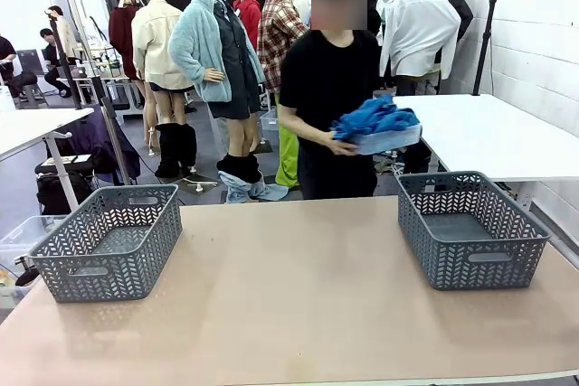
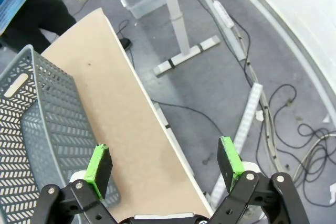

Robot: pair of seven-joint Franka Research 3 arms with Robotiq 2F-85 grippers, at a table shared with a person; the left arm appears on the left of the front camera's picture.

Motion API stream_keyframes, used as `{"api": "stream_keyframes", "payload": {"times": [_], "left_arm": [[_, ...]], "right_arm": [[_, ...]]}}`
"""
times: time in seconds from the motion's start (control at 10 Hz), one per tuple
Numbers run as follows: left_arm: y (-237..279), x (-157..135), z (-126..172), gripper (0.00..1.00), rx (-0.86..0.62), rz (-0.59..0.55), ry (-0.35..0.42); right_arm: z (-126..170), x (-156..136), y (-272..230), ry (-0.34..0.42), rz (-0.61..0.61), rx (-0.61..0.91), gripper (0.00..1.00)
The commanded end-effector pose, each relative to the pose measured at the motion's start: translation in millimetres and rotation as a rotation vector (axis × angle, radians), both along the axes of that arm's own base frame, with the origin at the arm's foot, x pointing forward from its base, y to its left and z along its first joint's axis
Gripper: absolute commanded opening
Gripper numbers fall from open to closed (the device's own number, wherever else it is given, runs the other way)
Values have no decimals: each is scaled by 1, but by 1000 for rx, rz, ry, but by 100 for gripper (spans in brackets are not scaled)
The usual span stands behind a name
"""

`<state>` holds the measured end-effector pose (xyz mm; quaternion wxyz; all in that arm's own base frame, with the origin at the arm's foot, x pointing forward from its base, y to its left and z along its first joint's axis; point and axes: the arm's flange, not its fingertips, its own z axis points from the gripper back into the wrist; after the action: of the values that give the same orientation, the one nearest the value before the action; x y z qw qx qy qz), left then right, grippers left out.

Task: Sort the tops and bottoms.
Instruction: Lift clothes from the center of the table with your left hand.

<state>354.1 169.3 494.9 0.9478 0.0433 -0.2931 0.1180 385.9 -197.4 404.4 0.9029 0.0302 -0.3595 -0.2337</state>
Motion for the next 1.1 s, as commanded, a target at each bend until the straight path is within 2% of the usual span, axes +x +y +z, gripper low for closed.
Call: {"api": "stream_keyframes", "payload": {"times": [0.0,1.0], "left_arm": [[1,-2,-1,100,14,0,11],[1,-2,-1,100,14,0,11]], "right_arm": [[4,-1,1,3,-4,-4,100],[4,-1,1,3,-4,-4,100]]}}
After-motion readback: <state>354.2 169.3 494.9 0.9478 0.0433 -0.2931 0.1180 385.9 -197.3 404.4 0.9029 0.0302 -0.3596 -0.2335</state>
